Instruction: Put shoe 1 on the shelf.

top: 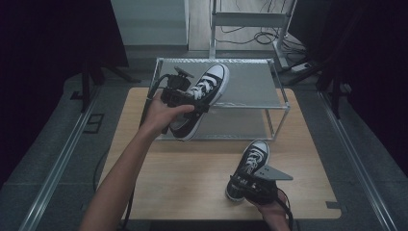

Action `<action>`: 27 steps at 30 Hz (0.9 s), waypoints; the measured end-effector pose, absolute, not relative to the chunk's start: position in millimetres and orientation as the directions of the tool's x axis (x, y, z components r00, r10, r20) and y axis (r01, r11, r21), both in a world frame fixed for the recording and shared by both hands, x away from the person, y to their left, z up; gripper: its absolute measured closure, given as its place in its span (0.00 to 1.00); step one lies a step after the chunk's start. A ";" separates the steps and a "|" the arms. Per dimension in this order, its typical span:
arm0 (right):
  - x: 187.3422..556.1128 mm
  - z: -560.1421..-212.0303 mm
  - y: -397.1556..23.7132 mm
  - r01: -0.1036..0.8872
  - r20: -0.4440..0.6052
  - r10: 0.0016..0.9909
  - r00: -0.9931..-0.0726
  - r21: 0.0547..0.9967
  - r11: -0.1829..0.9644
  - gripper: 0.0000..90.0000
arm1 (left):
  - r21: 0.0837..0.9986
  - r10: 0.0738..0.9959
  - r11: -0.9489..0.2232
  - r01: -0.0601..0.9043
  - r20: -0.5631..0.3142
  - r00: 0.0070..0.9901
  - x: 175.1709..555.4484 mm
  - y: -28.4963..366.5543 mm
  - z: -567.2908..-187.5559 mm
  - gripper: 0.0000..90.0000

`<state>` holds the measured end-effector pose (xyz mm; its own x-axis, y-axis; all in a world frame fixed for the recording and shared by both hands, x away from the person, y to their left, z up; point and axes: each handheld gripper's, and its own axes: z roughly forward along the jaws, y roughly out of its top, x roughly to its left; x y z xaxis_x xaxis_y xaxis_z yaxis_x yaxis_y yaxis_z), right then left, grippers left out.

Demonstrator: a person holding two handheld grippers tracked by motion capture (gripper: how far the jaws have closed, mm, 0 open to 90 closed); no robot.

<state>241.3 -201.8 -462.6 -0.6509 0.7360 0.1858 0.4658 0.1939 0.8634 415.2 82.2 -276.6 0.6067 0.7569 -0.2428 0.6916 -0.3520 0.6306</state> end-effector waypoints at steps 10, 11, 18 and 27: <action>240.8 -461.2 -201.8 0.467 0.191 0.733 -0.653 0.864 0.190 0.67 | 0.607 0.804 -0.319 0.728 -0.233 0.547 438.8 73.0 -270.5 0.18; 241.0 -461.5 -201.7 0.465 0.189 0.732 -0.654 0.864 0.192 0.67 | 0.605 0.809 -0.318 0.730 -0.229 0.542 441.2 71.8 -269.7 0.18; 241.2 -460.8 -201.7 0.464 0.193 0.730 -0.655 0.866 0.188 0.67 | 0.589 0.826 -0.308 0.747 -0.223 0.517 456.9 65.0 -267.4 0.18; 241.4 -457.2 -205.2 0.458 0.196 0.733 -0.652 0.872 0.175 0.67 | 0.564 0.859 -0.255 0.785 -0.241 0.452 481.1 57.4 -267.1 0.18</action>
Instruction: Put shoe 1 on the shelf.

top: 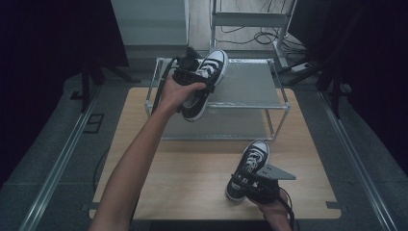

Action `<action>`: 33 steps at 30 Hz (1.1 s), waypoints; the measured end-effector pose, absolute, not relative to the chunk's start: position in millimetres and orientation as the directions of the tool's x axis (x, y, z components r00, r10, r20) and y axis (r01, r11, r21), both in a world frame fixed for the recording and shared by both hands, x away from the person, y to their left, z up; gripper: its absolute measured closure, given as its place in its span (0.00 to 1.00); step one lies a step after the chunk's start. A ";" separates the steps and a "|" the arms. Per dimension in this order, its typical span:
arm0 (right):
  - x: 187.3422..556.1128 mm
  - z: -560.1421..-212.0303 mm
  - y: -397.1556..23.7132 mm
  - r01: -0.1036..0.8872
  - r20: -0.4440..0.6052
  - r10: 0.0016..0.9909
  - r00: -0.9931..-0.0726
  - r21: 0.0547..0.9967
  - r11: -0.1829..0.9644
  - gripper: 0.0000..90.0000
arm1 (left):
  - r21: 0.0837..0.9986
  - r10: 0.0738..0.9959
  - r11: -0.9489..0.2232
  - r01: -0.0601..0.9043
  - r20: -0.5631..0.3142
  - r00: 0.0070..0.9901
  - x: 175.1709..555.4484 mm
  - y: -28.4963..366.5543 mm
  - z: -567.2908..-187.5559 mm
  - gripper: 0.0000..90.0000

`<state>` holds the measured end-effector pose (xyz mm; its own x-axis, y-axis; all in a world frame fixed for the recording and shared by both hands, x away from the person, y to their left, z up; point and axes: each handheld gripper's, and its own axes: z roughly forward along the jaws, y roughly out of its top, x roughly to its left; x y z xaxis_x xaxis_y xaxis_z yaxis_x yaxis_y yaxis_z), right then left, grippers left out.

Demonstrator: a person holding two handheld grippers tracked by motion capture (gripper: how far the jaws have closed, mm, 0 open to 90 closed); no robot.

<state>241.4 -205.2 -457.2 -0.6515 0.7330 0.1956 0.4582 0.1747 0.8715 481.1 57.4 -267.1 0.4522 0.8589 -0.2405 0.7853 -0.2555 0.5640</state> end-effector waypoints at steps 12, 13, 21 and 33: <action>241.3 -454.9 -207.3 0.456 0.201 0.731 -0.652 0.874 0.166 0.67 | 0.525 0.901 -0.214 0.824 -0.220 0.374 507.2 43.3 -265.1 0.18; 241.5 -455.0 -207.9 0.455 0.201 0.731 -0.652 0.875 0.165 0.67 | 0.525 0.904 -0.205 0.826 -0.223 0.366 510.0 41.5 -264.8 0.18; 242.2 -454.8 -209.6 0.457 0.204 0.732 -0.650 0.875 0.162 0.67 | 0.506 0.921 -0.165 0.846 -0.227 0.316 527.6 33.8 -261.5 0.18; 240.9 -453.3 -210.2 0.457 0.214 0.725 -0.655 0.876 0.155 0.67 | 0.457 0.955 -0.067 0.887 -0.228 0.189 559.9 24.1 -268.8 0.18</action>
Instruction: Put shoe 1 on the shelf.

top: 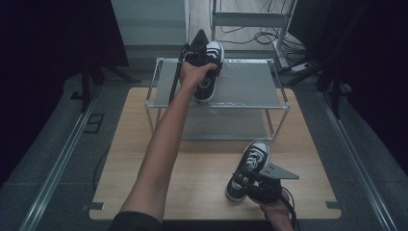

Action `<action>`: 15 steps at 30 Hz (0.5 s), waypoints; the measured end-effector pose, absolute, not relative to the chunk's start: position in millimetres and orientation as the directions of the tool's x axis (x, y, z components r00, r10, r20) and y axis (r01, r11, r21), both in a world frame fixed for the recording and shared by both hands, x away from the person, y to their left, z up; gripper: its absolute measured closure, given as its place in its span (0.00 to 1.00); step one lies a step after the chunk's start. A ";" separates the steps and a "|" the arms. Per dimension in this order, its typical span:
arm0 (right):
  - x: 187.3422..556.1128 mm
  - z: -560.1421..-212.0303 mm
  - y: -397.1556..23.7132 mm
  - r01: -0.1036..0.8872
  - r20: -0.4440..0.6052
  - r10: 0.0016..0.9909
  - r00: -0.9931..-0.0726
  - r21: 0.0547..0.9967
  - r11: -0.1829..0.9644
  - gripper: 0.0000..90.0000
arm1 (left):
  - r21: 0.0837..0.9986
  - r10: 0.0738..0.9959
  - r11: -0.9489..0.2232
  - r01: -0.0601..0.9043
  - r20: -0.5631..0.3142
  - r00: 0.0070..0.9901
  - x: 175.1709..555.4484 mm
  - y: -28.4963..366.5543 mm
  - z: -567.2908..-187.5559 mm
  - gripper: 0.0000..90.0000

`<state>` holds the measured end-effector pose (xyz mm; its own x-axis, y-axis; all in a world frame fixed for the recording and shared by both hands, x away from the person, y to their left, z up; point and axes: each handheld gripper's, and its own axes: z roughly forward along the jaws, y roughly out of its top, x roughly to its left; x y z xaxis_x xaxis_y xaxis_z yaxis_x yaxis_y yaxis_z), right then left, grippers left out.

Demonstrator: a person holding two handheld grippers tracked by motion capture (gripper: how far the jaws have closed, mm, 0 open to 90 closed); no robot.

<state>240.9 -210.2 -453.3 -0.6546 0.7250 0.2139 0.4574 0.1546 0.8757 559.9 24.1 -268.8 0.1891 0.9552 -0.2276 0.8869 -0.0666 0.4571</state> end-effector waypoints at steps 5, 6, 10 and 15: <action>240.3 -452.9 -210.3 0.459 0.219 0.722 -0.656 0.875 0.152 0.67 | 0.440 0.965 -0.032 0.898 -0.222 0.143 569.2 18.5 -272.7 0.18; 240.3 -452.8 -210.2 0.460 0.220 0.721 -0.658 0.875 0.152 0.67 | 0.436 0.966 -0.026 0.899 -0.221 0.135 570.7 17.5 -273.6 0.18; 240.8 -452.9 -210.6 0.457 0.218 0.721 -0.657 0.877 0.151 0.67 | 0.421 0.971 -0.009 0.907 -0.215 0.109 575.4 15.5 -277.8 0.18; 241.1 -453.6 -211.3 0.459 0.220 0.723 -0.655 0.876 0.150 0.67 | 0.406 0.973 0.012 0.914 -0.216 0.083 578.8 17.2 -280.8 0.17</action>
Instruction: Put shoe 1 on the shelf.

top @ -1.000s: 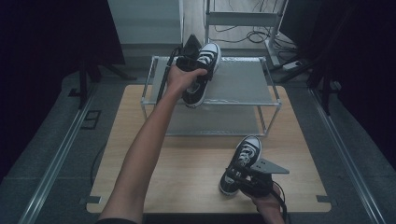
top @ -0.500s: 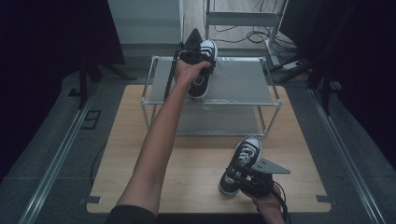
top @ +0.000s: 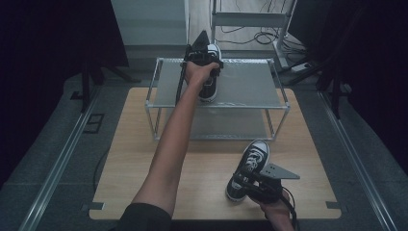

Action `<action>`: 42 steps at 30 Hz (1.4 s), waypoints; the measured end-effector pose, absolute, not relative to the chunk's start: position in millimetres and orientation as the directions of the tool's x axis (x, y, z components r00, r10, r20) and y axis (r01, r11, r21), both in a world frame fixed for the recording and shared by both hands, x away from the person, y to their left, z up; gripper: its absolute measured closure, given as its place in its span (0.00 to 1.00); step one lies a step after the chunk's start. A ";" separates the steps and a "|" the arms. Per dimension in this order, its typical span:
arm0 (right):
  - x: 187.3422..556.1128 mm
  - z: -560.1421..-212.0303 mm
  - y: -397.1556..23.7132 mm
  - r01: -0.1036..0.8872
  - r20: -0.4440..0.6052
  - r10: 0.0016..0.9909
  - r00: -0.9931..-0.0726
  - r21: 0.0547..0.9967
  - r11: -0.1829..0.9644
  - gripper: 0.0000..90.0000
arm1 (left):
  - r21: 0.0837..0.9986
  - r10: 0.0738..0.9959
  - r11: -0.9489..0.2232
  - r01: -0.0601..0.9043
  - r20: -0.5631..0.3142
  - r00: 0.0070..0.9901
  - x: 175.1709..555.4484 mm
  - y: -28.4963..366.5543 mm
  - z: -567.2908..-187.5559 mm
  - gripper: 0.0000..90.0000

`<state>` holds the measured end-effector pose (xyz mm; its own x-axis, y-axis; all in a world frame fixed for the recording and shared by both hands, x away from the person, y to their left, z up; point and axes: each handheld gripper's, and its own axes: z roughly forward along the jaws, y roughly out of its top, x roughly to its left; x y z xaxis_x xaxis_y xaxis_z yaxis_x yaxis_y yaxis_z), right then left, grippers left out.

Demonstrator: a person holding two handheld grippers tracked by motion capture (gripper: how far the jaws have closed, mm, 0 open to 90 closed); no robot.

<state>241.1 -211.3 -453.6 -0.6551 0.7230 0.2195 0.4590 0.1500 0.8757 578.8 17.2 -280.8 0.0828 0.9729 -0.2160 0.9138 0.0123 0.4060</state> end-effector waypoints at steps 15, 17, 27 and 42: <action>241.8 -455.9 -208.5 0.467 0.221 0.723 -0.654 0.870 0.157 0.67 | 0.361 0.977 0.028 0.932 -0.207 0.051 587.3 16.2 -287.6 0.16; 242.3 -456.2 -208.7 0.469 0.222 0.723 -0.654 0.869 0.158 0.67 | 0.351 0.978 0.026 0.936 -0.203 0.049 588.9 15.9 -288.8 0.16; 242.8 -457.2 -208.1 0.471 0.223 0.724 -0.652 0.868 0.157 0.67 | 0.314 0.975 0.022 0.949 -0.217 0.049 593.1 16.6 -292.2 0.15; 240.2 -455.1 -205.4 0.461 0.212 0.723 -0.657 0.872 0.163 0.67 | 0.558 0.950 -0.009 0.830 -0.255 0.181 564.6 27.6 -268.1 0.16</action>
